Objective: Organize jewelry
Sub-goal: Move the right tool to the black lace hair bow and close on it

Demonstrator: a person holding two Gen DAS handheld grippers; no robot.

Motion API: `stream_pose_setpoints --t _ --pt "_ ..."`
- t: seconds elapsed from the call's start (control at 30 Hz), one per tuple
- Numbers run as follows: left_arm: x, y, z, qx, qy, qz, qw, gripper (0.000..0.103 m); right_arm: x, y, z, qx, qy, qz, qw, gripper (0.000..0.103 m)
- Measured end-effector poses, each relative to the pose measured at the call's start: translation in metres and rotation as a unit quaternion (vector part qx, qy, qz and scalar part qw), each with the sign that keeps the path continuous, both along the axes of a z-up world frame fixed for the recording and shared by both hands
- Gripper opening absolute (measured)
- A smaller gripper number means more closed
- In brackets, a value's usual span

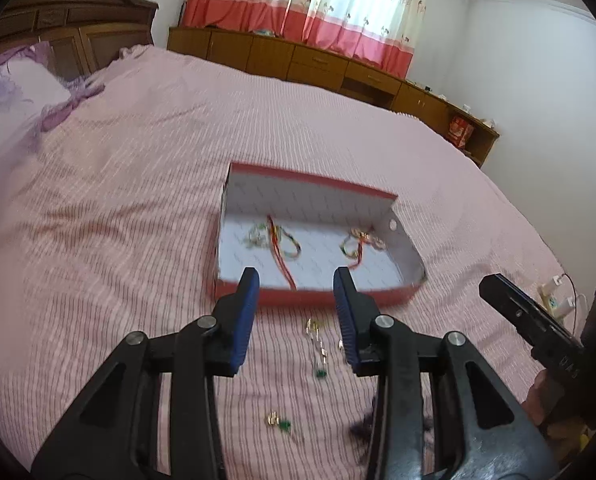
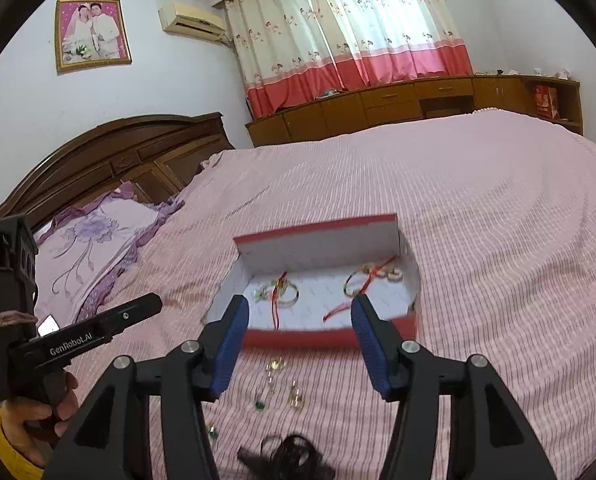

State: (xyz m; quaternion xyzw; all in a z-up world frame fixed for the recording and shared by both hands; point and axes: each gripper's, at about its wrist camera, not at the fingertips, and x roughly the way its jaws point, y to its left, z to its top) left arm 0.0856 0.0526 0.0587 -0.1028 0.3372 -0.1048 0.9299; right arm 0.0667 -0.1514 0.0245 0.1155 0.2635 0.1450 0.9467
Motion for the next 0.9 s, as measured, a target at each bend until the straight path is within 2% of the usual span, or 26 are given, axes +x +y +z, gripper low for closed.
stream_pose_setpoints --t 0.3,0.43,0.6,0.9 --pt "-0.029 0.0 -0.017 0.008 0.029 -0.003 0.9995 0.031 -0.031 0.004 -0.017 -0.005 0.019 0.001 1.0 0.064" --pt "-0.038 0.0 -0.03 0.005 0.045 -0.001 0.999 0.031 -0.039 0.006 -0.03 -0.009 0.035 0.005 0.999 0.067" --pt "-0.046 0.003 -0.043 0.008 0.059 0.006 0.9982 0.031 -0.042 0.012 -0.051 0.001 0.054 0.02 0.998 0.068" --pt "-0.052 0.012 -0.061 -0.004 0.077 0.021 0.9968 0.031 -0.04 0.033 -0.082 -0.039 0.088 0.032 0.995 0.074"
